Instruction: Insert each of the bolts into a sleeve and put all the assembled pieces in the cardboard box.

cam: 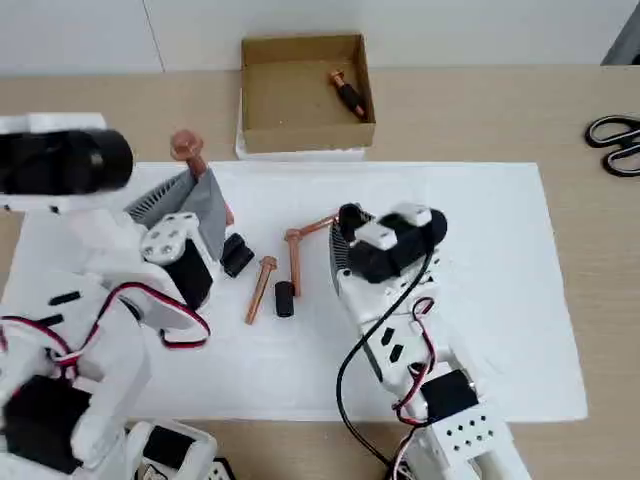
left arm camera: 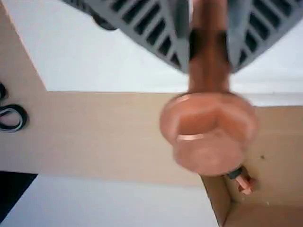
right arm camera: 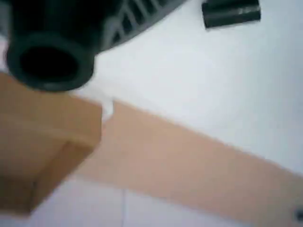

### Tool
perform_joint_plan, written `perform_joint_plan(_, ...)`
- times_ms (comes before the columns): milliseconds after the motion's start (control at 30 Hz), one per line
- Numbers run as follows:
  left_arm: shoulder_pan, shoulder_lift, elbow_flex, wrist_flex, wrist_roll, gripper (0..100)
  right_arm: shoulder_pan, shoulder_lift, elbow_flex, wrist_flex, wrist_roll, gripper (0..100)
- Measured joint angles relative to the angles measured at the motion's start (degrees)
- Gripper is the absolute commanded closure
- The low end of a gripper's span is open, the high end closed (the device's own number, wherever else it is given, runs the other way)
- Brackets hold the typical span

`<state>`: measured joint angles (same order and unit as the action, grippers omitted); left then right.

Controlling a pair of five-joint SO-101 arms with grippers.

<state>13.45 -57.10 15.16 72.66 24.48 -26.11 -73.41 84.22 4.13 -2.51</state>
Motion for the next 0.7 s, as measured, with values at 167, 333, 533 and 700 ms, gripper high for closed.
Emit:
perform_joint_plan(167,0.0,-7.38,13.98,-13.27,0.0,99,-0.09,0.0,6.95,-16.26,7.56,99.4)
perform_joint_plan(333,2.46,-13.98,30.07,-35.34,-2.29,99,-4.04,0.0,11.69,-26.46,15.21,99.4)
perform_joint_plan(533,10.55,-16.7,37.71,-45.54,-2.64,99,-6.42,-0.35,11.87,-27.78,16.62,99.4)
perform_joint_plan(700,12.75,-16.88,38.24,-46.07,-2.64,99,-6.42,-0.35,11.87,-27.78,16.62,99.4)
